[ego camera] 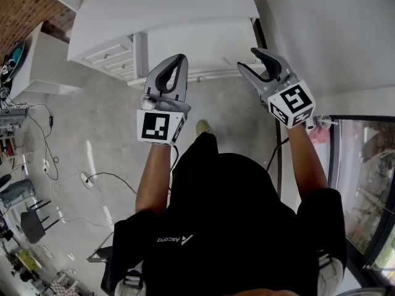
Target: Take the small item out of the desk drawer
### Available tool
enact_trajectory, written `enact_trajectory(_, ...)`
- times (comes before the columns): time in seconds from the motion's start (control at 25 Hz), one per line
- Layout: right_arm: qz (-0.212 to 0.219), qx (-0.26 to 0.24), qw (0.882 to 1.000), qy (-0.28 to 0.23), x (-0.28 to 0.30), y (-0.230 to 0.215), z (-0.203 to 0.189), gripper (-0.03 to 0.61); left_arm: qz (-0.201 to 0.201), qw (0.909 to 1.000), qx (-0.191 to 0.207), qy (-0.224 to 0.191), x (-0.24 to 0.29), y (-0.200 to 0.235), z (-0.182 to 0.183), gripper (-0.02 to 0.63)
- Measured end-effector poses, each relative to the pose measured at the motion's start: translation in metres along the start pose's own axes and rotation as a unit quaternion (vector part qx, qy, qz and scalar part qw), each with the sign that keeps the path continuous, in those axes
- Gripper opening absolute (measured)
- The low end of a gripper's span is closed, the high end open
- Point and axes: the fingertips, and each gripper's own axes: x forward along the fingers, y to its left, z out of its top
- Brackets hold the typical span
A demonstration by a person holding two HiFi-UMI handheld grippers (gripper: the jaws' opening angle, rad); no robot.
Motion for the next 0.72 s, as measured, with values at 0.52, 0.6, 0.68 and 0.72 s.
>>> enact_trajectory(0.52,0.039,0.022,0.985,0.164,0.127,-0.046,-0.084,0.216,-0.034,0.9991,-0.015,0.022,0.068,0.092,-0.069,-0.002)
enact_trajectory(0.6,0.054,0.027,0.98,0.191,0.138,-0.051,-0.099,0.216,-0.031,0.999,-0.019,0.028,0.075,0.098,-0.076,-0.002)
enact_trajectory(0.68,0.072,0.033,0.972,0.221,0.149,-0.055,-0.118,0.216,-0.027,0.9988,-0.022,0.034,0.082,0.101,-0.084,-0.002)
enact_trajectory(0.72,0.082,0.035,0.968,0.236,0.155,-0.057,-0.129,0.216,-0.025,0.9987,-0.023,0.037,0.085,0.103,-0.089,-0.002)
